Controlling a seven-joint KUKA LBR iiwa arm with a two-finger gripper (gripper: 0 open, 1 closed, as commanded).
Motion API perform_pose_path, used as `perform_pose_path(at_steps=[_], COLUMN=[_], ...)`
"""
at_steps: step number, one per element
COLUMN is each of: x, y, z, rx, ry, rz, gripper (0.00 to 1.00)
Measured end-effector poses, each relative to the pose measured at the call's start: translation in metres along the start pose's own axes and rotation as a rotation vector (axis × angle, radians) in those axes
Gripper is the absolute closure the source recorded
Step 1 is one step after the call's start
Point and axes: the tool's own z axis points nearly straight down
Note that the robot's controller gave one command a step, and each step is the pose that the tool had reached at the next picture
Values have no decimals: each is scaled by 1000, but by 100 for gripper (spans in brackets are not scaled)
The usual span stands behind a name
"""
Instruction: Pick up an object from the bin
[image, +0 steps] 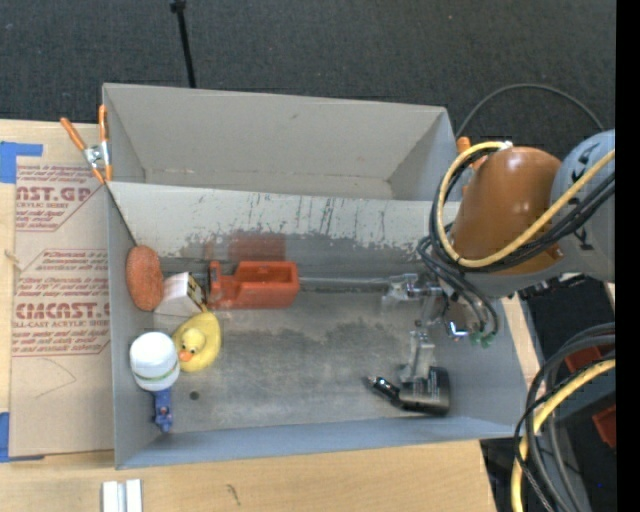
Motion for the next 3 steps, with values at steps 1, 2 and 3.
perform_pose_path(at_steps=[1,2,3], x=[-2,14,16], y=[0,-57,-67], z=[-4,67,75], rx=[1,2,0], ry=[-8,-12,-5], rz=[-1,-81,-93], gripper=[0,0,0])
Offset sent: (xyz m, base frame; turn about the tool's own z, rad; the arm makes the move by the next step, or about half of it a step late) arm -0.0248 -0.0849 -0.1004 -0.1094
